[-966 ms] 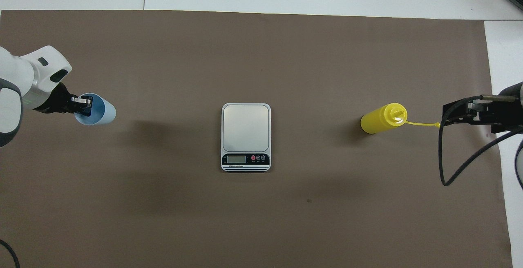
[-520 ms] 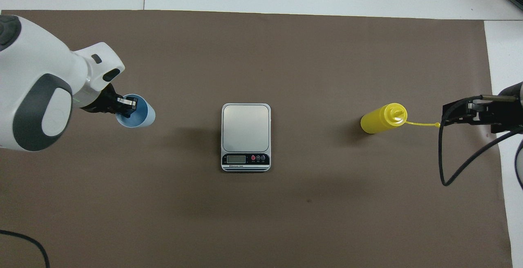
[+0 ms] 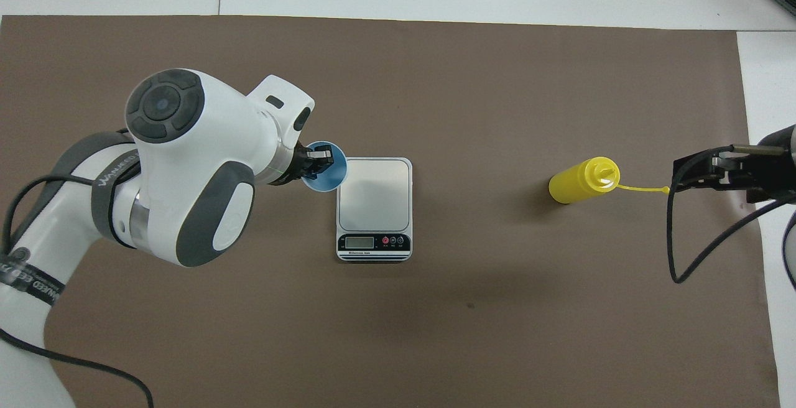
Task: Pour seasoning into cup on scale with both arms
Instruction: 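Carry the blue cup with the left gripper onto the scale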
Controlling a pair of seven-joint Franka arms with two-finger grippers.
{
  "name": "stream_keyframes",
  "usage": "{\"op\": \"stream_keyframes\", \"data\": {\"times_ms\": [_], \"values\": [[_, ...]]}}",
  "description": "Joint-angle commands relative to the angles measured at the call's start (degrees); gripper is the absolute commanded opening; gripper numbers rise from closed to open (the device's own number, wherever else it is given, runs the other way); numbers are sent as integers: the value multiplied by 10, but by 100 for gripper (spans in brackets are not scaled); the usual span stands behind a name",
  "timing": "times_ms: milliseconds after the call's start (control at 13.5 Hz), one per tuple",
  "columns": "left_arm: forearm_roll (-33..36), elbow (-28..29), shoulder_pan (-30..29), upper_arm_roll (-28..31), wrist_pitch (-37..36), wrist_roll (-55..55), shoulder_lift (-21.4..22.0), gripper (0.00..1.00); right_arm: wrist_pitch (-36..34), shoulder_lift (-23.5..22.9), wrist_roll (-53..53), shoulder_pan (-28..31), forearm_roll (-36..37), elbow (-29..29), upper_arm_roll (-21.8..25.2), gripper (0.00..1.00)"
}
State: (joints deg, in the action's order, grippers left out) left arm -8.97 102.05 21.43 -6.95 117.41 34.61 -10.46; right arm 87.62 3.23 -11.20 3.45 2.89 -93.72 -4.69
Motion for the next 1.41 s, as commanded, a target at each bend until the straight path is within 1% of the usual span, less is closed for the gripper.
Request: {"op": "stream_keyframes", "data": {"times_ms": [0, 149, 223, 371, 520, 669, 817, 891, 1114, 1337], "values": [[-14, -6, 37, 11, 33, 56, -43, 0, 10, 14, 20, 7, 0, -21, -4, 100], [-7, -10, 48, 12, 48, 63, -62, 0, 11, 14, 25, 9, 0, -26, -3, 100], [10, -10, 62, 12, 50, 64, -70, 0, 11, 19, 43, 14, -1, -31, -3, 100], [20, -4, 65, 12, 61, 64, -80, 0, 18, 27, 75, 17, -1, -52, -3, 100], [36, -2, 66, 12, 61, 64, -81, 0, 16, 32, 87, 18, -1, -56, -3, 100], [47, 0, 66, 11, 64, 63, -85, 0, 16, 34, 122, 24, -1, -64, -2, 100], [51, 0, 66, 11, 77, 62, -87, 0, 17, 39, 125, 26, -1, -72, -2, 100], [64, 0, 65, 11, 83, 60, -89, 0, 19, 42, 130, 27, -1, -81, -2, 100], [89, 1, 66, 11, 85, 59, -90, 0, 42, 56, 148, 32, -3, -111, -1, 100], [91, 8, 69, 11, 95, 59, -90, 0, 98, 83, 261, 76, -61, -170, 6, 100]]}}
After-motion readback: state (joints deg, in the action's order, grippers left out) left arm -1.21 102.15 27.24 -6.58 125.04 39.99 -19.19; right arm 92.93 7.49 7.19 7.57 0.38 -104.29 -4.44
